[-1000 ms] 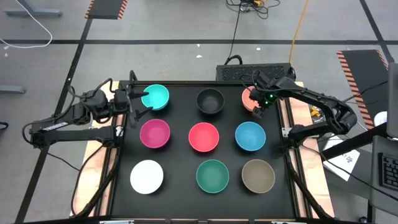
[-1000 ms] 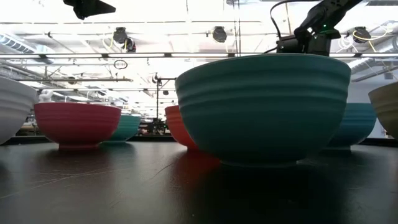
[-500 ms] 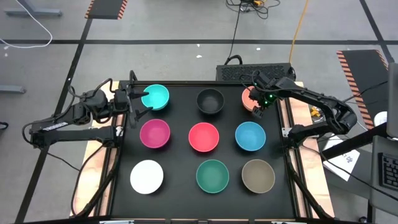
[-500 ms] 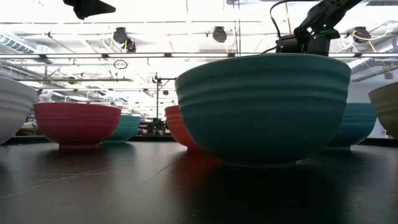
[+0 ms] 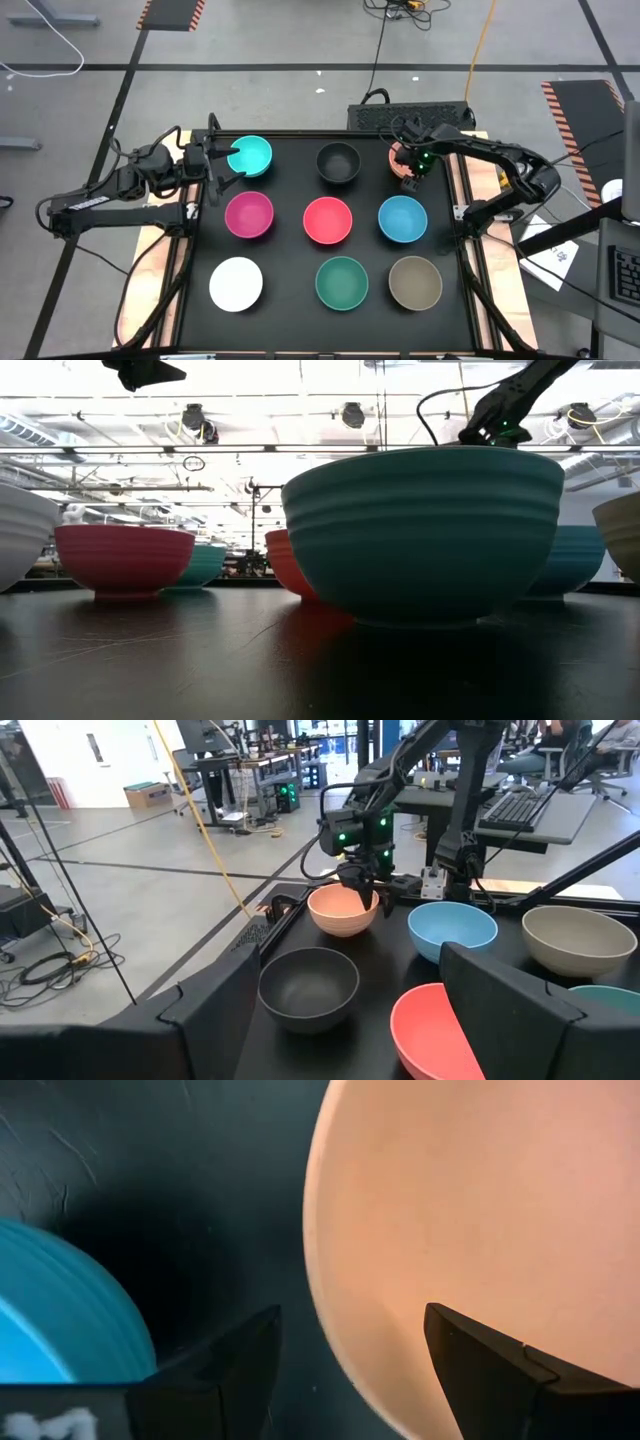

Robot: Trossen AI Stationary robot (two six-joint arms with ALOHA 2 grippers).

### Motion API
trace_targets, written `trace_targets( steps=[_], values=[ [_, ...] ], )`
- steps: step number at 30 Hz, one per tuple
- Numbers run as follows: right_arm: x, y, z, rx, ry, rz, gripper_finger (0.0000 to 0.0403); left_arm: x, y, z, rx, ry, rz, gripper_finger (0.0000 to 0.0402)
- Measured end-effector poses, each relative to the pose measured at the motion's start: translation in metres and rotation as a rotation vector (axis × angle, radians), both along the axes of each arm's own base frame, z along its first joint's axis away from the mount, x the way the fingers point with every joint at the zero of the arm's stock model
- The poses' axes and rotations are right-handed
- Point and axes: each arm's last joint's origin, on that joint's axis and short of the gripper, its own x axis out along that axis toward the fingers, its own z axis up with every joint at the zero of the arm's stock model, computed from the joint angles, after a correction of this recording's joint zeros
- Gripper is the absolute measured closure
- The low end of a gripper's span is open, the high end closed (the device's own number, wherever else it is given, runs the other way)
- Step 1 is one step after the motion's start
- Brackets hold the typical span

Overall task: Nest bowls inside each other
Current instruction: Stack the light orange bowl on top of the green bowl

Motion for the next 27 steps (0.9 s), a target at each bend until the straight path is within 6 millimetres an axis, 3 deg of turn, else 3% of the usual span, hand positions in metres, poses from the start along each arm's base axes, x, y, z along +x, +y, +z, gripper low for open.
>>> trace_targets(
  steps=[8, 12, 24, 27],
  values=[
    [-0.001, 0.001, 0.006, -0.030, -0.028, 0.013, 0.0165, 0.000, 0.000, 0.000, 0.000, 0.000, 0.000, 0.0087],
    [-0.001, 0.001, 0.009, -0.051, -0.047, 0.018, 0.0186, 0.000, 0.000, 0.000, 0.000, 0.001, 0.000, 0.0087],
    [-0.001, 0.001, 0.010, -0.062, -0.054, 0.050, 0.0375, 0.000, 0.000, -0.003, -0.003, 0.027, 0.000, 0.0087],
    [-0.001, 0.001, 0.011, -0.068, -0.053, 0.070, 0.0395, 0.000, 0.000, -0.003, -0.003, 0.027, 0.000, 0.0087]
  ],
)
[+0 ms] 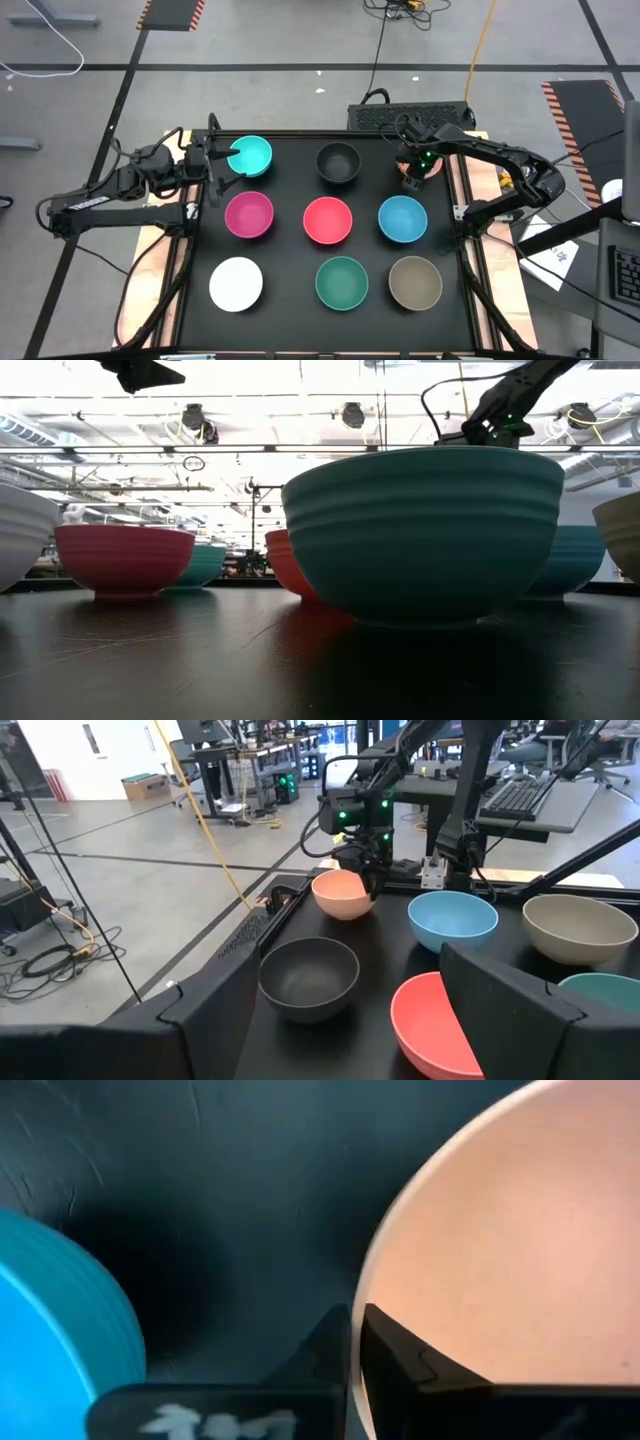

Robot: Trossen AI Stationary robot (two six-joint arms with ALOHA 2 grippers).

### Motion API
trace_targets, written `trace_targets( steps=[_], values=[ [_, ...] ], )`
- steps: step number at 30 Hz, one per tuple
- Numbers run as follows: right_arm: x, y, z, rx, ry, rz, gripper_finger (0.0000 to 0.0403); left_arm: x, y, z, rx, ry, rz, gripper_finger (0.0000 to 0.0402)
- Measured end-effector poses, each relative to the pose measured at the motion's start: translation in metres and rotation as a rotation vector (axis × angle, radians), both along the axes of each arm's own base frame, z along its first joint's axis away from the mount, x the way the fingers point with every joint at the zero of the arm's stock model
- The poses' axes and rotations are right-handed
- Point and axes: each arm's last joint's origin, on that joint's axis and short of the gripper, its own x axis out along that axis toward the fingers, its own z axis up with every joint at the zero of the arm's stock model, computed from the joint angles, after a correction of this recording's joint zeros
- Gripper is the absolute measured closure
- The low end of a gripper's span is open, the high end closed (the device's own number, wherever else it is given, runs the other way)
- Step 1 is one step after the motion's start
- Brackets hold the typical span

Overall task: Nest bowls inside each other
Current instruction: Stack the light orange bowl on top of the green bowl

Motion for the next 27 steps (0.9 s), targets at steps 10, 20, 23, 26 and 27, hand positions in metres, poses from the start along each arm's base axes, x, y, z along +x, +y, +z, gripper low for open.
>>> trace_targets(
  steps=[10, 20, 23, 26, 27],
  values=[
    [0.000, 0.000, 0.000, -0.006, 0.004, 0.025, 0.0399, 0.000, 0.000, 0.000, -0.003, -0.001, 0.001, 0.0087],
    [0.003, -0.002, 0.011, -0.041, 0.002, 0.045, 0.0402, 0.000, 0.000, -0.001, -0.005, 0.007, 0.001, 0.0087],
    [0.006, 0.000, 0.024, -0.041, -0.011, 0.061, 0.0402, 0.000, 0.000, -0.001, -0.006, 0.012, 0.001, 0.0087],
    [0.010, 0.005, 0.036, -0.046, -0.019, 0.076, 0.0402, 0.000, 0.000, -0.001, -0.006, 0.014, 0.001, 0.0087],
    [0.011, 0.006, 0.040, -0.049, -0.023, 0.076, 0.0402, 0.000, 0.000, -0.001, -0.006, 0.013, 0.001, 0.0087]
  ],
)
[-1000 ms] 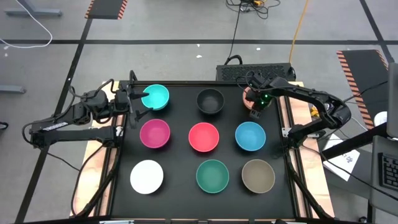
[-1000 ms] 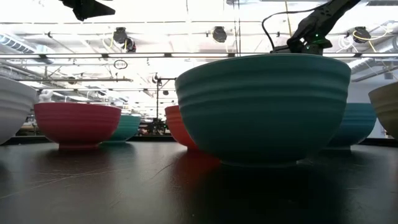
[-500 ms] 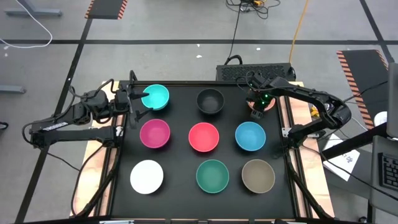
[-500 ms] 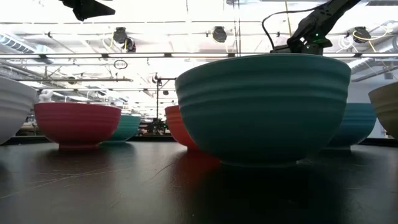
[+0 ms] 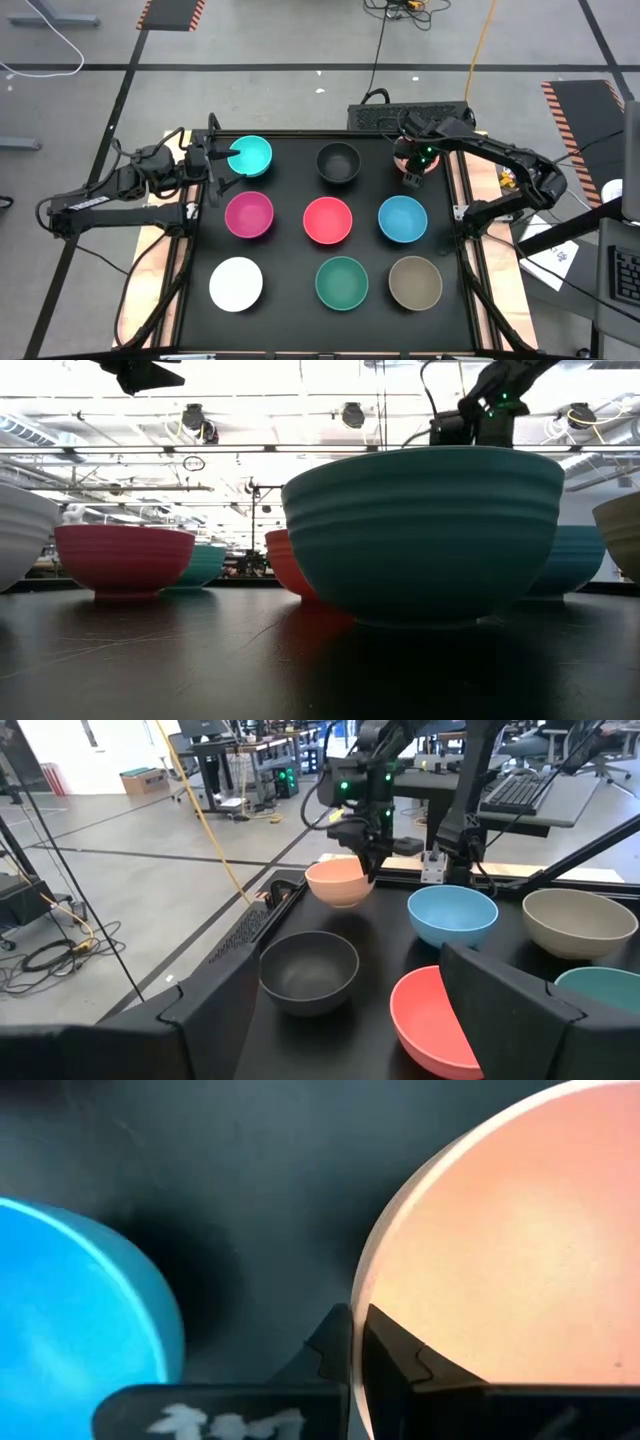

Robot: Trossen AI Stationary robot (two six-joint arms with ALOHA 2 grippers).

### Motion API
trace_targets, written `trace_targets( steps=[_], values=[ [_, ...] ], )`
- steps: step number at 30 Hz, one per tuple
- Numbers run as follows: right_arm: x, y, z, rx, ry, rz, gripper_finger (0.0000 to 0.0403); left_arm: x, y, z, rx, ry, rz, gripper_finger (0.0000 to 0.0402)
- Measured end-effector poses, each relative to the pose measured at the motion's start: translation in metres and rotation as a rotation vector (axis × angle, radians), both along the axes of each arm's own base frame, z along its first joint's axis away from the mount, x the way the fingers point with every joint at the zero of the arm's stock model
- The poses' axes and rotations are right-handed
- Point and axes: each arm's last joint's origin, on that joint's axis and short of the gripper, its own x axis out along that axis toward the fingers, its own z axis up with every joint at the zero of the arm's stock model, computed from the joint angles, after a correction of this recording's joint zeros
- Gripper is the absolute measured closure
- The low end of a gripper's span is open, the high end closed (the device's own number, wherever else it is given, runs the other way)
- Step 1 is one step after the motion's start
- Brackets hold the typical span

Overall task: Nest bowls inside each other
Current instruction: Stack the light orange bowl on top of the green bowl

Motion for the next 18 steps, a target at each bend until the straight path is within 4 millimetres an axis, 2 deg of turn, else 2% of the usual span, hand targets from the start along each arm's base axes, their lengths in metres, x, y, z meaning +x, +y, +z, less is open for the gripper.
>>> trace_targets(
  steps=[7, 18],
  values=[
    [0.011, 0.008, 0.015, -0.008, -0.018, 0.027, 0.0402, 0.000, 0.000, 0.000, 0.000, 0.000, 0.000, 0.0087],
    [0.016, 0.013, 0.017, -0.012, -0.024, 0.035, 0.0403, 0.000, 0.000, 0.000, -0.007, 0.003, 0.001, 0.0087]
  ],
)
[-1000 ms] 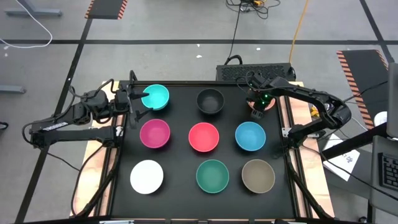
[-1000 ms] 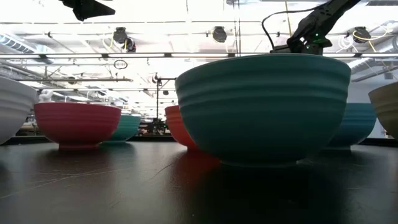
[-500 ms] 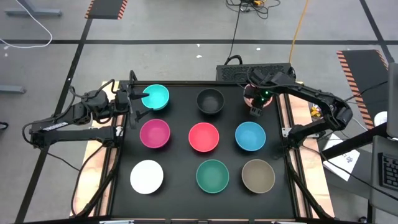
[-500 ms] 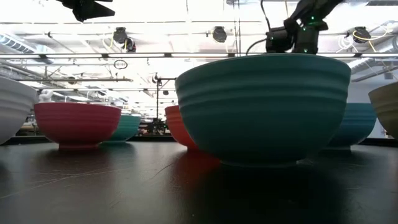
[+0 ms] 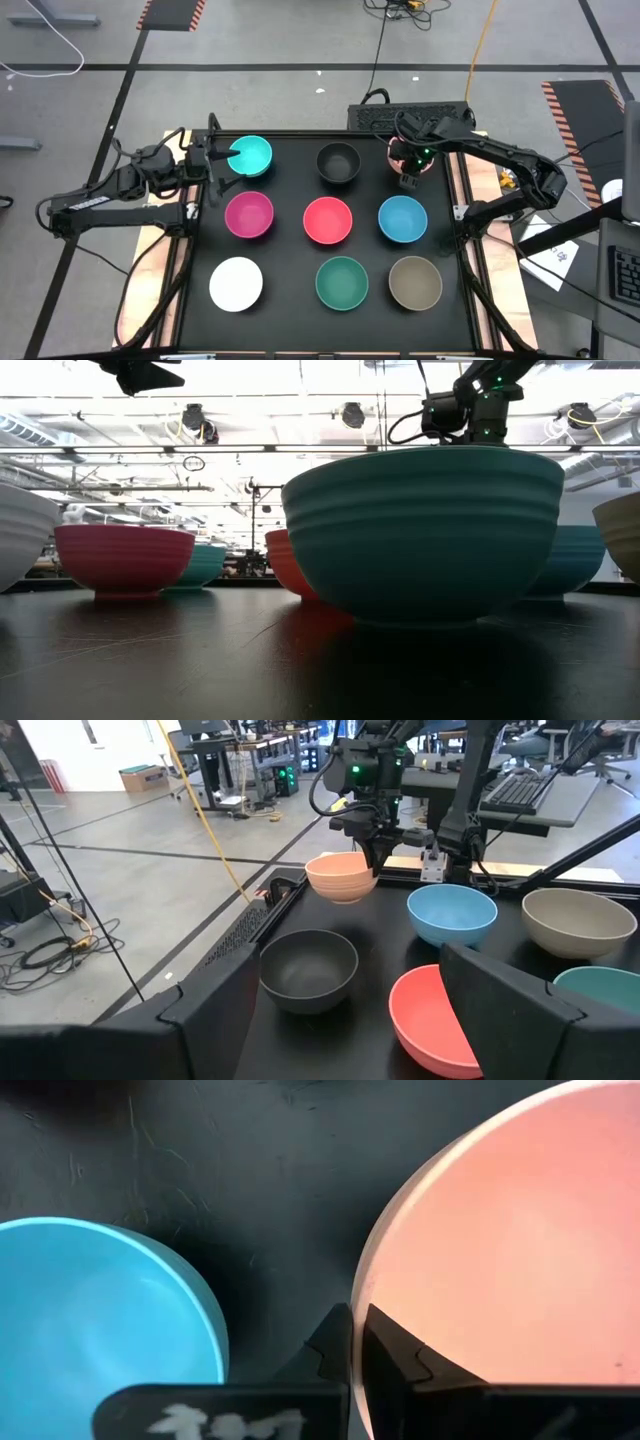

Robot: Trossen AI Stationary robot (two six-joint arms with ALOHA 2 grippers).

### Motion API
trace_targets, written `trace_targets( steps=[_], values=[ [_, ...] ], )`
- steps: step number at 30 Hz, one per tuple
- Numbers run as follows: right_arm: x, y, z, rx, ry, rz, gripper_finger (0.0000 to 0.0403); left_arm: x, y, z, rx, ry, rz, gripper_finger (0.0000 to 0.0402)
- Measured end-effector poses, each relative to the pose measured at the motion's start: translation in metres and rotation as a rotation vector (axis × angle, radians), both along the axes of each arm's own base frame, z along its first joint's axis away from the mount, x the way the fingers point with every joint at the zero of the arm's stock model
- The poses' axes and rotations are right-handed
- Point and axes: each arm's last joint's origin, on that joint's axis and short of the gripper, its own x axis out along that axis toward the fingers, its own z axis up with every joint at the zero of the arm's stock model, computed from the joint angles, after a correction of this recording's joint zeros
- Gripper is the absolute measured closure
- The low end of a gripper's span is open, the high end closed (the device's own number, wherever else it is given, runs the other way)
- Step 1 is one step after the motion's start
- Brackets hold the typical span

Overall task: Nest bowls inside each other
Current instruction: Stack the light orange bowl on top of the green bowl

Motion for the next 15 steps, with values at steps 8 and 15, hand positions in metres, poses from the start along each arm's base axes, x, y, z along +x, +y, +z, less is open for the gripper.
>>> trace_targets(
  steps=[8, 15],
  values=[
    [0.004, 0.005, 0.000, -0.007, 0.002, 0.040, 0.0403, 0.000, 0.000, 0.000, 0.000, -0.001, 0.000, 0.0087],
    [0.012, 0.018, 0.001, -0.021, 0.014, 0.111, 0.0403, 0.000, 0.000, 0.000, -0.001, 0.000, 0.000, 0.0087]
  ],
)
